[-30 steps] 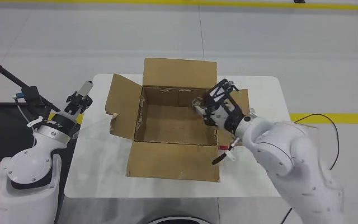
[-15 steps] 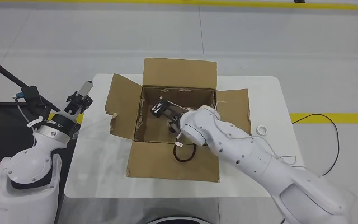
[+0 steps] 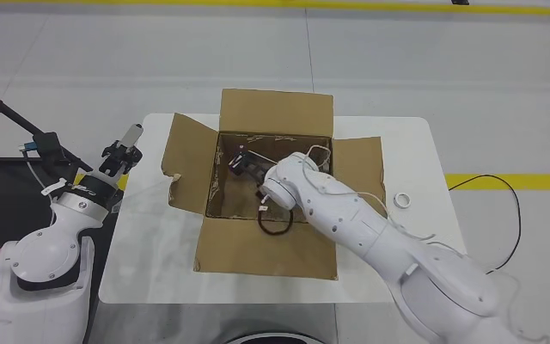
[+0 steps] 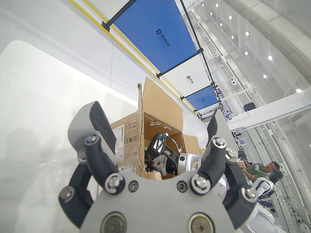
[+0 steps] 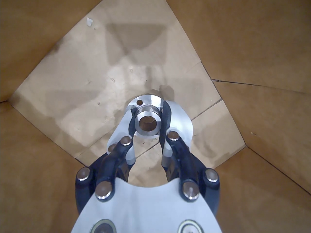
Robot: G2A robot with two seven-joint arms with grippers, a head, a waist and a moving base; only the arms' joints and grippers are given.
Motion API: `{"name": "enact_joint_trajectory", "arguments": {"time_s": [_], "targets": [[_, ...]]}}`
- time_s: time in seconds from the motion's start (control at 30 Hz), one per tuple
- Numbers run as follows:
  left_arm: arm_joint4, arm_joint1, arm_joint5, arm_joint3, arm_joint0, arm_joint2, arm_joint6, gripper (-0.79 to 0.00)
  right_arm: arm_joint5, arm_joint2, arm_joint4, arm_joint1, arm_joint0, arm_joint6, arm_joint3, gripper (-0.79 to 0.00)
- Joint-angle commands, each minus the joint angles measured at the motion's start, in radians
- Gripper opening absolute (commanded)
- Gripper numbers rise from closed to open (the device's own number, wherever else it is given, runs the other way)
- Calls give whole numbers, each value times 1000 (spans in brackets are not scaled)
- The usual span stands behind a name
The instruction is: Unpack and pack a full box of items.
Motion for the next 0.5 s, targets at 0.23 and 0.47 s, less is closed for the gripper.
{"name": "enact_joint_trajectory", "arguments": {"time_s": [0.23,0.47], "targets": [[0,0,0,0,0,0,0,0,-53,72,27,1,3,11,11,-34],[0,0,0,0,0,0,0,0,-97,263,29,98,-48,78,-220,-37]]}}
